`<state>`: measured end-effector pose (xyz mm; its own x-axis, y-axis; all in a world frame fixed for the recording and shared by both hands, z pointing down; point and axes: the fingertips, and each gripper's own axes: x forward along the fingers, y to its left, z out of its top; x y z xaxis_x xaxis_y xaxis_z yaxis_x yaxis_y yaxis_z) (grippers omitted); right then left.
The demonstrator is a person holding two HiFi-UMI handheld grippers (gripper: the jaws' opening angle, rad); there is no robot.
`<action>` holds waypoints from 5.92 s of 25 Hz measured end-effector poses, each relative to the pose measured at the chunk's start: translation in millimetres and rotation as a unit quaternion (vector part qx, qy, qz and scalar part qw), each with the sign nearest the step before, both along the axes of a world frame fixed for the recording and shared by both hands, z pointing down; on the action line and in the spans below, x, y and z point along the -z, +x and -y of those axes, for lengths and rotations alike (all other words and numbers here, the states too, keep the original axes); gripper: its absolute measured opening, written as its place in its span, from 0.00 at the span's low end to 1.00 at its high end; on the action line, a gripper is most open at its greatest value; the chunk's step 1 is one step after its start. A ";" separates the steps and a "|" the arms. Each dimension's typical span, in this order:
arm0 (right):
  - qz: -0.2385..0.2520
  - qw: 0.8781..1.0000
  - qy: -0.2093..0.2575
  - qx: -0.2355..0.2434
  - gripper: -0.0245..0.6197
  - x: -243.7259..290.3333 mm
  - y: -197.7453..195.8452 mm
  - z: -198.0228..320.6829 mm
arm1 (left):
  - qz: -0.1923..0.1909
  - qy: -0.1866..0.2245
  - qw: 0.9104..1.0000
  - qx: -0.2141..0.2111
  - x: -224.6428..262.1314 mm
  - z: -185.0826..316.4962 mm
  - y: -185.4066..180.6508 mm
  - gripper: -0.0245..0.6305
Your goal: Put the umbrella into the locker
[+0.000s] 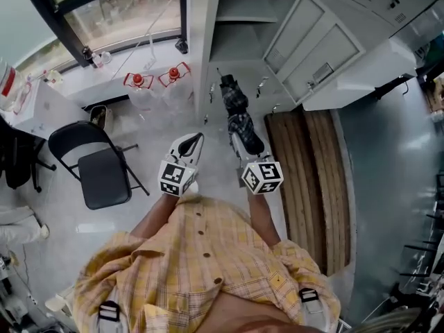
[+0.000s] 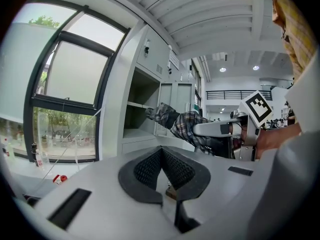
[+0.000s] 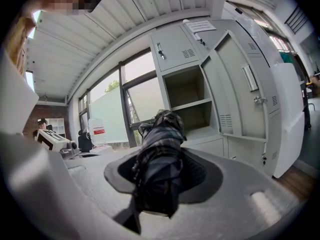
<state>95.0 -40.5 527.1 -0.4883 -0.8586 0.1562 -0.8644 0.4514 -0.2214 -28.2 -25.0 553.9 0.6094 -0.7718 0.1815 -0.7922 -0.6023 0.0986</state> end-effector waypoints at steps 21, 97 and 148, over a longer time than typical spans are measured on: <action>0.003 0.997 -0.030 -0.075 0.32 -1.0 -31.3 129.4 | -0.003 -0.022 0.996 -0.088 -7.4 128.1 -32.6 0.04; -0.039 0.996 -0.068 -0.038 0.33 -48.0 7.8 400.9 | 0.049 -0.008 0.997 -0.067 -30.0 223.5 15.1 0.04; -0.078 0.997 0.011 0.003 0.61 -17.0 0.7 382.7 | 0.018 -0.044 0.993 -0.104 -36.2 217.4 24.6 0.04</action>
